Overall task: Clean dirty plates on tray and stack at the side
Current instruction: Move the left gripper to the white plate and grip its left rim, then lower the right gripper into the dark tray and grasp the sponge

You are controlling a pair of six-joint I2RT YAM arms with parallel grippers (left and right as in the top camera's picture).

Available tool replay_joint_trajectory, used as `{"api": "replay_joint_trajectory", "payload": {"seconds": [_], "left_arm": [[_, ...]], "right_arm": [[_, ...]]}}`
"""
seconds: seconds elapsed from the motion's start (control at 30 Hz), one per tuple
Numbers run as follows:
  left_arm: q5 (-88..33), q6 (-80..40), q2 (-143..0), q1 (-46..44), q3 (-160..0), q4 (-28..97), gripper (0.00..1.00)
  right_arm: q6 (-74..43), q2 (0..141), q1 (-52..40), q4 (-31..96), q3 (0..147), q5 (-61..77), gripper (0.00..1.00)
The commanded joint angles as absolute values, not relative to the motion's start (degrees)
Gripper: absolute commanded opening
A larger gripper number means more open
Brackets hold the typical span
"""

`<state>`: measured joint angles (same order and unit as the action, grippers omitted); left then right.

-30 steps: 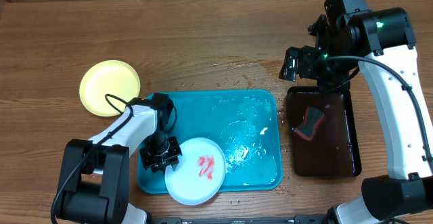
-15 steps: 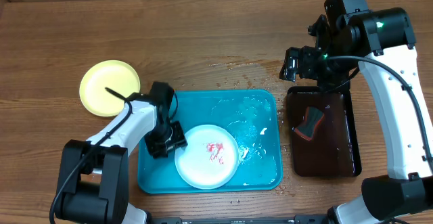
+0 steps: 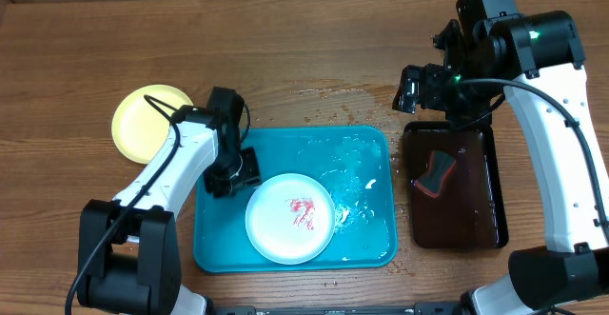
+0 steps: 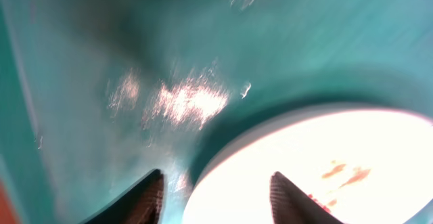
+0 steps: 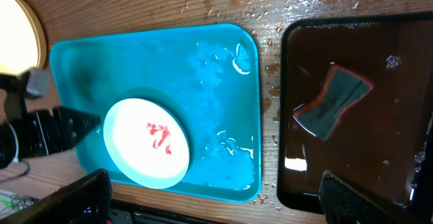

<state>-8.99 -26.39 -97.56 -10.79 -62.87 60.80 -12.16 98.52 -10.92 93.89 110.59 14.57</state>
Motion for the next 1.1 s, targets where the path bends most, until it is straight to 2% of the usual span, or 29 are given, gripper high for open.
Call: {"api": "replay_joint_trajectory", "payload": {"seconds": [0.0,0.1,0.2,0.53,0.67,0.7,0.73,0.8,1.07], "left_arm": [[-8.9,-24.4,-97.9,-10.9,-63.1,66.2,0.55],[-8.8,-24.4,-96.4,-11.2,-61.8,67.9,0.59],[-9.1,-24.1,-94.1,-11.4,-59.6,67.0,0.58],[-19.5,-17.8,-91.1,-17.4,-45.6,51.2,0.59],[-20.4,-17.7,-91.1,-17.3,-42.7,48.9,0.59],[-20.2,-17.8,-91.1,-17.3,-42.5,48.8,0.57],[-19.4,-18.1,-91.1,-17.2,-42.4,48.8,0.48],[-17.9,-19.3,-91.1,-17.2,-42.4,48.1,0.06],[-17.2,-24.5,-91.1,-15.6,-43.1,43.5,0.04]], "right_arm": [[-11.9,97.7,-11.2,93.4,110.6,14.0,1.00],[-11.9,97.7,-11.2,93.3,110.6,14.0,1.00],[-11.9,97.7,-11.2,93.3,110.6,14.0,1.00],[-11.5,97.7,-11.2,93.1,110.6,14.0,1.00],[-11.4,97.7,-11.2,93.3,110.6,14.0,1.00],[-11.5,97.7,-11.2,93.3,110.6,14.0,1.00],[-11.5,97.7,-11.2,93.3,110.6,14.0,1.00],[-11.5,97.7,-11.2,93.2,110.6,14.0,1.00],[-11.5,97.7,-11.2,93.1,110.6,13.8,1.00]]}}
